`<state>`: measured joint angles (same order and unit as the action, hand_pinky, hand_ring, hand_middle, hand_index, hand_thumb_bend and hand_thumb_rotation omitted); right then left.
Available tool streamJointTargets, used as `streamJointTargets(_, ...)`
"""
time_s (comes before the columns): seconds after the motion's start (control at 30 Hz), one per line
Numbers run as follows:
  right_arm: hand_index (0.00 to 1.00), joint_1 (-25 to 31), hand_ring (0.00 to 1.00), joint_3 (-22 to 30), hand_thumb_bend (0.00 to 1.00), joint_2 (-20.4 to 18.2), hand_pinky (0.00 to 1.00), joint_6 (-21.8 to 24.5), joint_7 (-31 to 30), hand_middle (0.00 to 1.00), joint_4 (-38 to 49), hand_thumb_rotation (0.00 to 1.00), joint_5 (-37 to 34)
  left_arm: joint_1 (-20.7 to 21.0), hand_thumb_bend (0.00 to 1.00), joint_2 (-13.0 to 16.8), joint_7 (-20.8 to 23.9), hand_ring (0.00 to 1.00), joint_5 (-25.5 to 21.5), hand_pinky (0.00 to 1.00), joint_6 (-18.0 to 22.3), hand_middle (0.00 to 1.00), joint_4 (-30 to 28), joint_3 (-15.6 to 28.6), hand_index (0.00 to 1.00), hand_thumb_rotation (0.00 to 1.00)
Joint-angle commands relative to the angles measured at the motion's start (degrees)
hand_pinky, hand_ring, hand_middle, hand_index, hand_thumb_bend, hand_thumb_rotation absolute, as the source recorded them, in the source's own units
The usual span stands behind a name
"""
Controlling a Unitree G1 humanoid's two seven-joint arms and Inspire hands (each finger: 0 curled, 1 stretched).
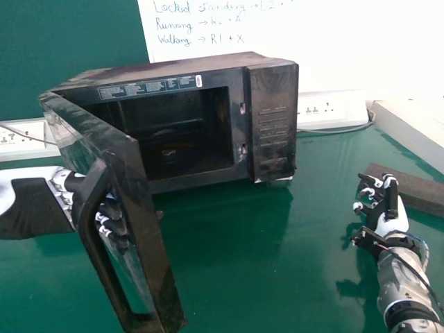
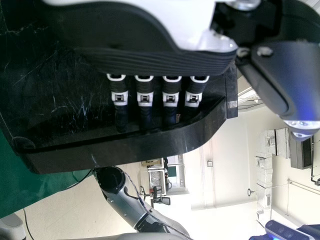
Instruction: Open the door of oven
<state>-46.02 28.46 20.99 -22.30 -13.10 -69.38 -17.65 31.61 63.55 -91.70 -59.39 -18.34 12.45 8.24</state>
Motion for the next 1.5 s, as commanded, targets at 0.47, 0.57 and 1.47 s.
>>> streamJointTargets(0.47, 1.0, 1.0, 1.0, 1.0, 1.0, 2.0, 0.97, 1.2, -1.8, 1.0, -0.8, 1.0, -1.1, 6.4, 0.5, -2.0, -0.8, 0.09, -10.0, 0.03, -1.0, 0.17, -2.0, 10.2, 0.48, 0.04)
streamJointTargets(0.57, 1.0, 1.0, 1.0, 1.0, 1.0, 2.0, 0.97, 1.3, -1.9, 1.0, -0.8, 1.0, -1.1, 6.5, 0.5, -2.2, -0.8, 0.09, -9.8, 0.03, -1.1, 0.17, -2.1, 10.3, 0.48, 0.04)
streamJointTargets(1.47, 1.0, 1.4, 1.0, 1.4, 1.0, 2.6, 0.97, 1.5, -2.5, 1.0, -0.7, 1.0, -1.3, 6.5, 0.5, -3.0, -0.8, 0.09, -9.0, 0.03, -2.5, 0.17, -3.6, 11.5, 0.48, 0.04)
